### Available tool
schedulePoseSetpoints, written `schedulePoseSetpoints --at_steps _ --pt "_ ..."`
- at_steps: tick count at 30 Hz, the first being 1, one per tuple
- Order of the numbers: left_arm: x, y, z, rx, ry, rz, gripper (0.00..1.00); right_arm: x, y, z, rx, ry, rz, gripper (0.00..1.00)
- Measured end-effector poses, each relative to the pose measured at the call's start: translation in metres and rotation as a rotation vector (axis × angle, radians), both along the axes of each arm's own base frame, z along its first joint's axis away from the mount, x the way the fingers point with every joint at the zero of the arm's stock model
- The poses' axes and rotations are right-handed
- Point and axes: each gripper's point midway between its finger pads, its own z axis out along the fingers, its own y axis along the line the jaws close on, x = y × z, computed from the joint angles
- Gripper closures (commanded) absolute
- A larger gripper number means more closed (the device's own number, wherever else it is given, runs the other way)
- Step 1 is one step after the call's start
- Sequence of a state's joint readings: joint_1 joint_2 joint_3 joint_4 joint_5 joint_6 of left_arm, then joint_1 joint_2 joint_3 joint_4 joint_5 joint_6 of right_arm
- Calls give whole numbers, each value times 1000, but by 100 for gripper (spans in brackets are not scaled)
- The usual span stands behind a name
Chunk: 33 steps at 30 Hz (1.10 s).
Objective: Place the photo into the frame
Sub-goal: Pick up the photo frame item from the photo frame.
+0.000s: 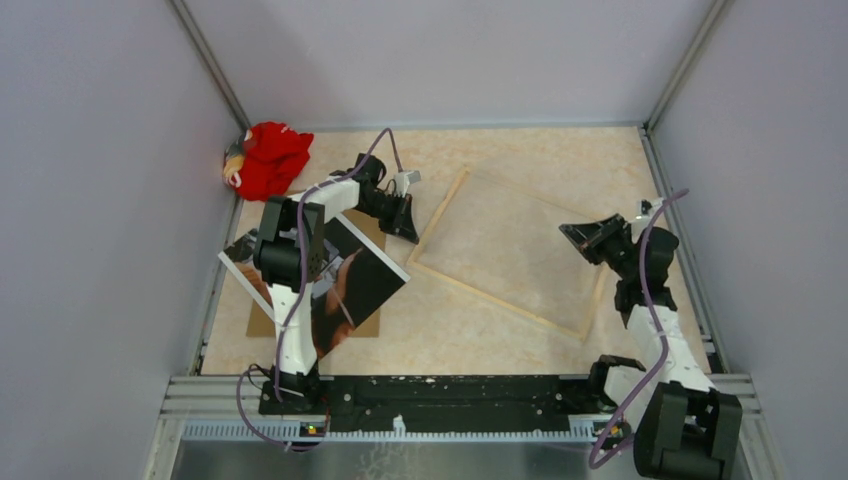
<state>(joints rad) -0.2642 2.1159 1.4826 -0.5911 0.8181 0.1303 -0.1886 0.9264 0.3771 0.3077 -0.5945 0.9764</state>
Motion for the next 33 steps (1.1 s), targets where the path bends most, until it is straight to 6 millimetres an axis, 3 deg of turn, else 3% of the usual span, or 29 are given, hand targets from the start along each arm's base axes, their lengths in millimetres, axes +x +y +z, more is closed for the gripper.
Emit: schedulePoseSetpoints --at_steps 18,33 --pt "-2 1 0 4 0 0 100 -13 -21 -27 -160 141 -63 100" --pt "-2 1 0 3 0 0 100 -14 -28 -26 -207 158 -85 100"
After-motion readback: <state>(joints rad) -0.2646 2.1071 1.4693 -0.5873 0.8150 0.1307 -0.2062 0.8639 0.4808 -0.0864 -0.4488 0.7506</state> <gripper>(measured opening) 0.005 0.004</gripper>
